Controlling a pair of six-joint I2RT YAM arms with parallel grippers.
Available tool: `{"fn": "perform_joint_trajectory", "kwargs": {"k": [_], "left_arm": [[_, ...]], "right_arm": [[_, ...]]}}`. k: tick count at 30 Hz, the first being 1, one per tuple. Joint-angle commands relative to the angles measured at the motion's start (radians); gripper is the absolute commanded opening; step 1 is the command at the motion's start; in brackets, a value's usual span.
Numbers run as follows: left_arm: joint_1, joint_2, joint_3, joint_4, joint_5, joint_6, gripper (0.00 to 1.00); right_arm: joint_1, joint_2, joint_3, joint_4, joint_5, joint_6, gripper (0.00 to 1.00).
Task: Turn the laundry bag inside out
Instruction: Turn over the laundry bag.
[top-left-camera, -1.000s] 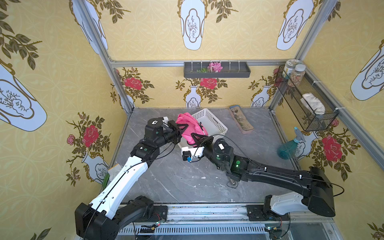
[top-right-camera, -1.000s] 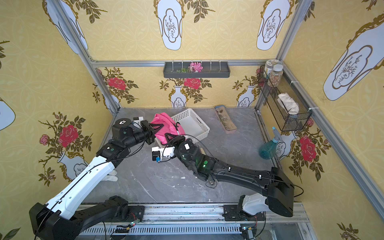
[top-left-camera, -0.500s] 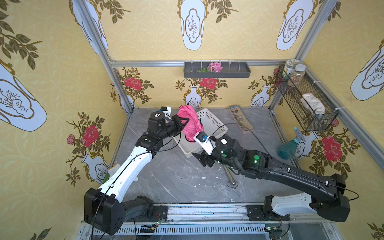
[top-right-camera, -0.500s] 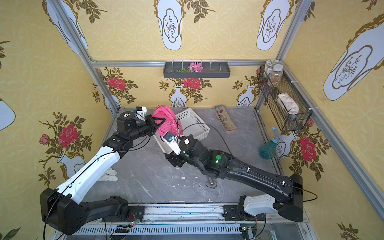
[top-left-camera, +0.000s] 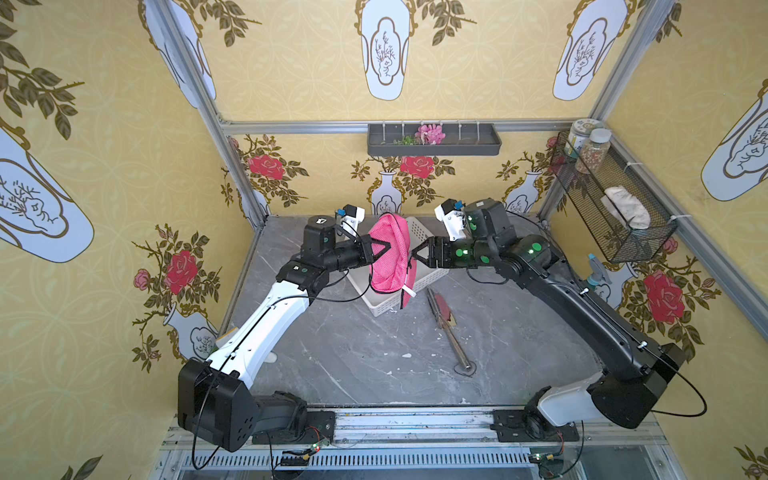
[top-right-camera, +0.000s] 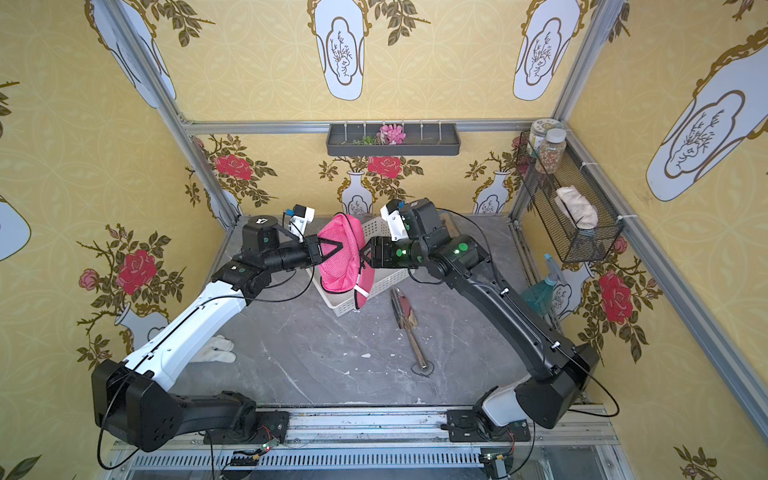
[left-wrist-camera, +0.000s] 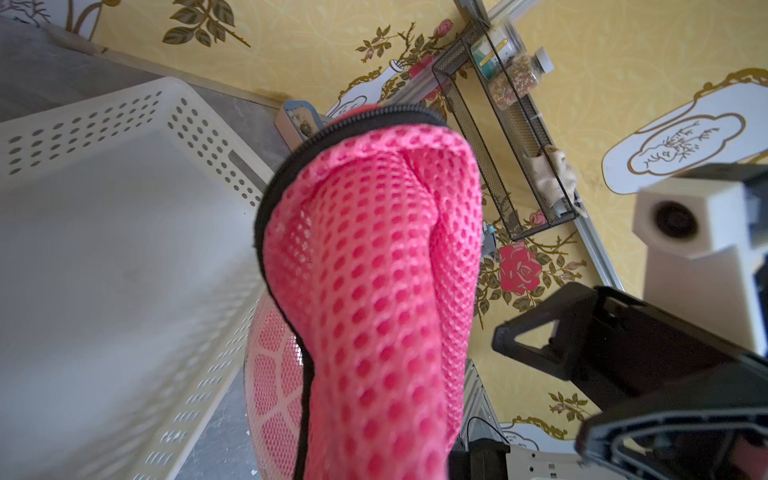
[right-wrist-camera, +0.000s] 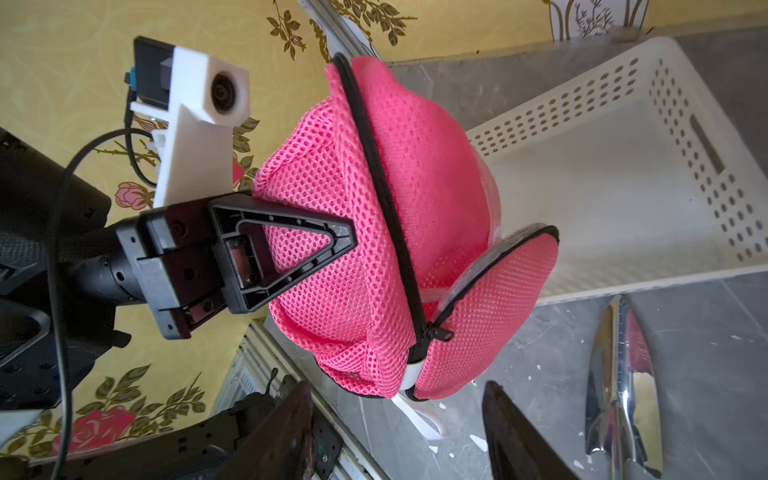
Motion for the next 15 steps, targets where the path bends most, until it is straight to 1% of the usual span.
{"fn": "perform_joint_trajectory", "kwargs": {"k": [1, 5, 8, 15], "left_arm": [[0.001, 0.0, -0.004, 0.035, 0.091, 0.05, 0.0], [0.001, 0.007, -0.002, 0.055, 0.117, 0.029, 0.0], [0.001, 0.015, 0.007, 0.04, 0.103, 0.028, 0.0], [-0.001, 0.031, 0.025, 0.018, 0.092, 0.027, 0.0]], "right_arm": [[-0.049, -0.004, -0.043, 0.064, -0.142, 0.088, 0.64], [-0.052, 0.002, -0.04, 0.056, -0.147, 0.054, 0.6], [-0.038, 0.003, -0.012, 0.05, -0.093, 0.029, 0.54], [0.058, 0.088, 0.108, 0.004, 0.026, -0.034, 0.53]]}}
